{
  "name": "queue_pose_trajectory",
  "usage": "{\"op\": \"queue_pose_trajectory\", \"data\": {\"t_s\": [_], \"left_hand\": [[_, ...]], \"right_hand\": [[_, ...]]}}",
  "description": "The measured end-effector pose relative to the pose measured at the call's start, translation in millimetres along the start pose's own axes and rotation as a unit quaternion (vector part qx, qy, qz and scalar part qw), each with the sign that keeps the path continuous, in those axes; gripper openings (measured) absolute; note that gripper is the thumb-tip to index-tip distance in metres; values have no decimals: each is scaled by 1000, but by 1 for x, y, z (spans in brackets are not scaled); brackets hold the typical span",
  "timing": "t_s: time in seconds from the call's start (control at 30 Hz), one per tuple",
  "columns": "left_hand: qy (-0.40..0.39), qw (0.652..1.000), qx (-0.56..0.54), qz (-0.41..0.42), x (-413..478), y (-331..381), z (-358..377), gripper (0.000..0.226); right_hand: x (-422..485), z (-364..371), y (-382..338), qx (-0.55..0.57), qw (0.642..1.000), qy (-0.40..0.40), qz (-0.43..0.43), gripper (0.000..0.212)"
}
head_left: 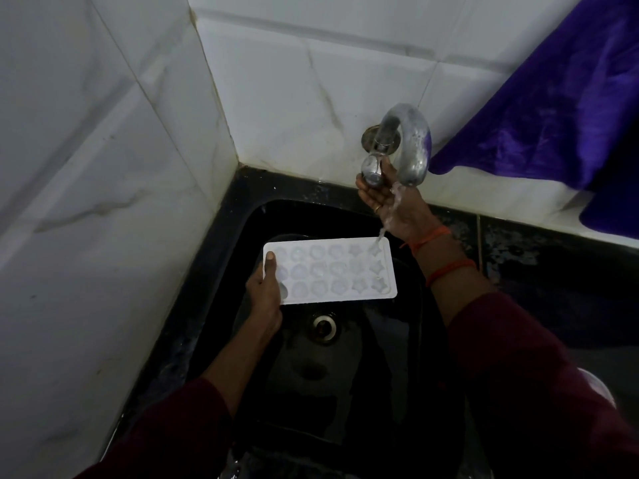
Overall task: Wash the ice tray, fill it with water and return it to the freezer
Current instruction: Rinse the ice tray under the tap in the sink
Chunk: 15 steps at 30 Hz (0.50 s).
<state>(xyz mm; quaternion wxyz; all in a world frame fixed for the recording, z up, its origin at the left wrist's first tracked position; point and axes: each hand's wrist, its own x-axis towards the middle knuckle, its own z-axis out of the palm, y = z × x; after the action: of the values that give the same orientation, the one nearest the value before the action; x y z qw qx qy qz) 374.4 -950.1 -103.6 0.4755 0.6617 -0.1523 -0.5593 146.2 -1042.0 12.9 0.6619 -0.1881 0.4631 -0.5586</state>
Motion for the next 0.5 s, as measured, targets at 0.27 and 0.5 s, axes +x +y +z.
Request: {"op": "queue_pose_trajectory", "data": {"t_s": [0.27, 0.5], "left_hand": [[11, 1000, -21, 7, 0, 8, -9, 34], [32, 999, -30, 13, 1, 16, -20, 40]], "right_hand": [[0, 1, 6, 9, 1000, 13, -14, 27], [-4, 3, 7, 14, 1000, 9, -22, 24]]}}
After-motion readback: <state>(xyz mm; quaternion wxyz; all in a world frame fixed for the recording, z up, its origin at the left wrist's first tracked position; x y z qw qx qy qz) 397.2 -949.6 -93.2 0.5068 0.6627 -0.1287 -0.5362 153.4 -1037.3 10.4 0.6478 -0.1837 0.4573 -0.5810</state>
